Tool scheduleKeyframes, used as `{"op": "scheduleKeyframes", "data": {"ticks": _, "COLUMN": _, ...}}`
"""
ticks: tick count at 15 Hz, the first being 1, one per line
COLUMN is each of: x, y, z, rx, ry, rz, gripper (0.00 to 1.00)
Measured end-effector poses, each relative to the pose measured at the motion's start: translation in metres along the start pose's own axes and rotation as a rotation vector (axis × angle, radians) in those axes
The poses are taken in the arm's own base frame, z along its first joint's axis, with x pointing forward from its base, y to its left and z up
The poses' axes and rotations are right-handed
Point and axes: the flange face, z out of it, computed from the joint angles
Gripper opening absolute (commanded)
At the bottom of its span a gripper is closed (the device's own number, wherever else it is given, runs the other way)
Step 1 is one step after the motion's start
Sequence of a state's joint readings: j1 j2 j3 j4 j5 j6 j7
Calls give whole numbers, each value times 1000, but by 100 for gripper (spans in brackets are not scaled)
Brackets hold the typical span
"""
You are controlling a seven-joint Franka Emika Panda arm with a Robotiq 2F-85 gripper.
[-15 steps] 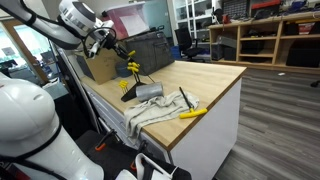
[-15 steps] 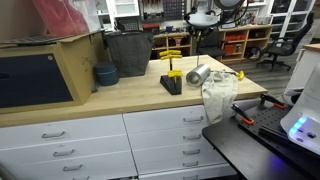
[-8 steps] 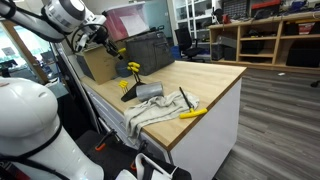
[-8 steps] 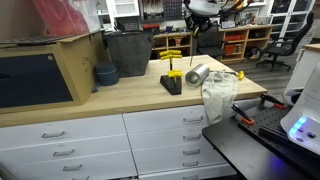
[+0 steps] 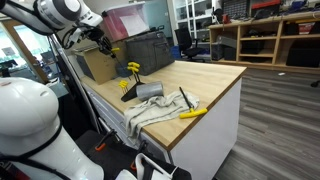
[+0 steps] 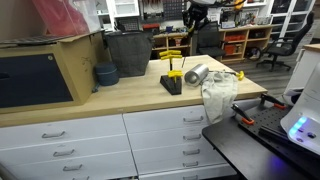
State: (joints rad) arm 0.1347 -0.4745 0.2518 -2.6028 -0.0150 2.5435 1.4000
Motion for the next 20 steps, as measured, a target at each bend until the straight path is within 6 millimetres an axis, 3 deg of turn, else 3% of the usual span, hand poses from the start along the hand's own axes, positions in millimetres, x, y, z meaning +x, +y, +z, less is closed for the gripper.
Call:
{"op": "scheduleKeyframes", "data": {"ticks": 9, "x": 27, "y": -7, "z": 38, "rx": -40, "ry": -97, "rz": 196, "gripper": 3}}
{"op": "scheduleKeyframes", "data": {"ticks": 20, "x": 42, "y": -52, "z": 72, "rx": -46, "ry": -148, "rz": 285, "gripper": 3}}
